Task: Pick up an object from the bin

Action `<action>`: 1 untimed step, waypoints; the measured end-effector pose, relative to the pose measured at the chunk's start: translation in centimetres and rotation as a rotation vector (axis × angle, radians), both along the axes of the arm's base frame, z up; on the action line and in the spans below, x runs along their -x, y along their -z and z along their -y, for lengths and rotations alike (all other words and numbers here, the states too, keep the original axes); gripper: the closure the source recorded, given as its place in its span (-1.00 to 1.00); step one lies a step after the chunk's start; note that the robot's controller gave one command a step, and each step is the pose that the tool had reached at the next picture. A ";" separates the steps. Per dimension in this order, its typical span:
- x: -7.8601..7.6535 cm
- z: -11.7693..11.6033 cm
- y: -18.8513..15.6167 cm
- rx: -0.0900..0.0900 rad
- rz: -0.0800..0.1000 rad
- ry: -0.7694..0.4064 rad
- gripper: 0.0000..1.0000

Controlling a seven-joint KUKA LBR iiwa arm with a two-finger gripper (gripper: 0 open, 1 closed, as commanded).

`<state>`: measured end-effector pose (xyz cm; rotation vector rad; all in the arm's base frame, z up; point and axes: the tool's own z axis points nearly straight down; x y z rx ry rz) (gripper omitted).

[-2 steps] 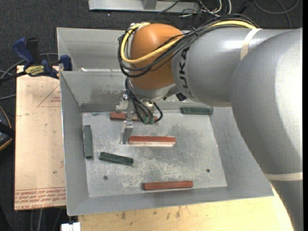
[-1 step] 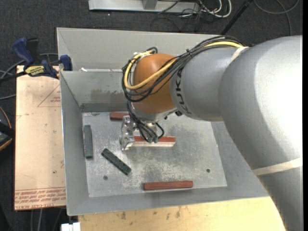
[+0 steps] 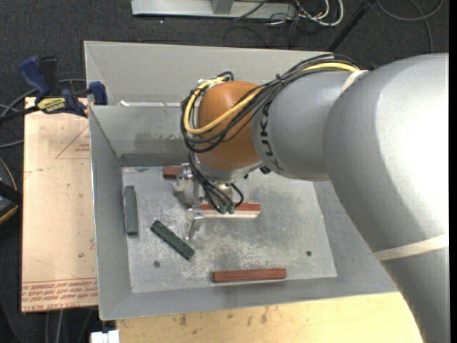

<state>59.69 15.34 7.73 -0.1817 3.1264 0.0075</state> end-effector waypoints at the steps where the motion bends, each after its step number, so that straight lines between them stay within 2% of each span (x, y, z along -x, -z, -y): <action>1: -0.2 -0.1 -0.3 -0.002 0.005 0.001 1.00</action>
Offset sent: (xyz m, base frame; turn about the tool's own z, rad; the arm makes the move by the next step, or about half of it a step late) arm 0.0000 0.0000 0.0000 0.0000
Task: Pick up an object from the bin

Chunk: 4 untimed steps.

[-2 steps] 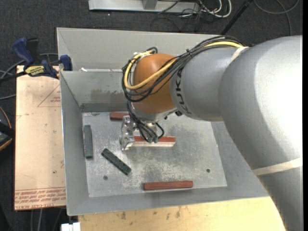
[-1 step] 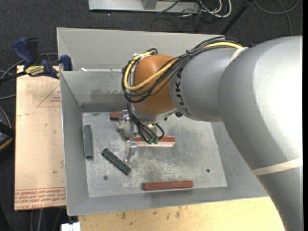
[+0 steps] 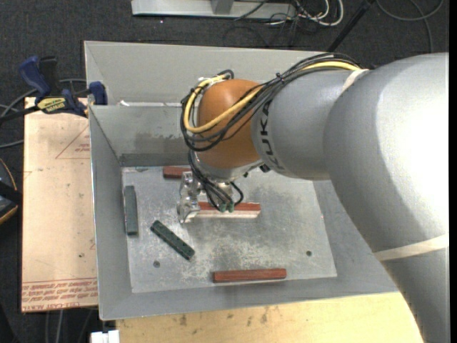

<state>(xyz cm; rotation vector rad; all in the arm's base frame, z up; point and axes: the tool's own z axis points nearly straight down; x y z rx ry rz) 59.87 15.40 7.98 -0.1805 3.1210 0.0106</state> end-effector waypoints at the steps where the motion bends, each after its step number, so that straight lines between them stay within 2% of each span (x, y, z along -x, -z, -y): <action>1: 0.2 0.1 0.3 0.002 -0.005 -0.001 -1.00; 2: 0.2 0.1 0.3 0.002 -0.005 0.000 -1.00; 3: 0.1 -1.4 0.3 0.009 -0.001 -0.059 -1.00; 4: -0.4 7.3 -0.6 0.007 -0.013 -0.061 1.00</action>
Offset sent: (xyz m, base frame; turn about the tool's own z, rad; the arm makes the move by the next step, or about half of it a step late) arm 0.0000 0.0000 0.0000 0.0000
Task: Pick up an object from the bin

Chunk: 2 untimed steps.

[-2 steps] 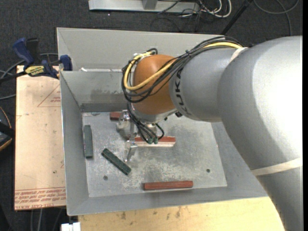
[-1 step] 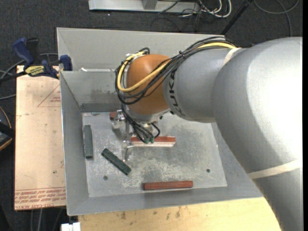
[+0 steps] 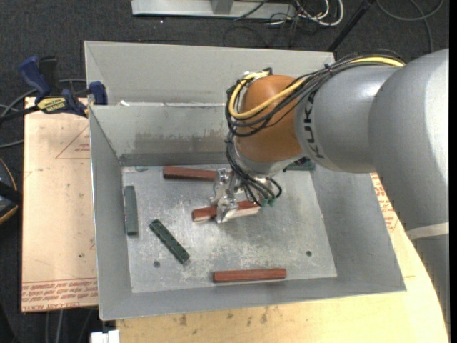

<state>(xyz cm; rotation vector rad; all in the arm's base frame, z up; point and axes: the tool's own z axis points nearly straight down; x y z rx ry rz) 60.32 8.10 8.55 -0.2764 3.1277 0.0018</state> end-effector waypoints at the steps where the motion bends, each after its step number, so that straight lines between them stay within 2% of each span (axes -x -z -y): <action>1: 0.0 0.0 0.0 0.000 0.000 0.000 1.00; 2: -0.5 -1.4 -13.6 0.000 0.002 -0.008 1.00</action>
Offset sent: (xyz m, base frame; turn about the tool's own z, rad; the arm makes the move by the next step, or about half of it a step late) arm 0.0037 0.0133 0.1354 -0.0078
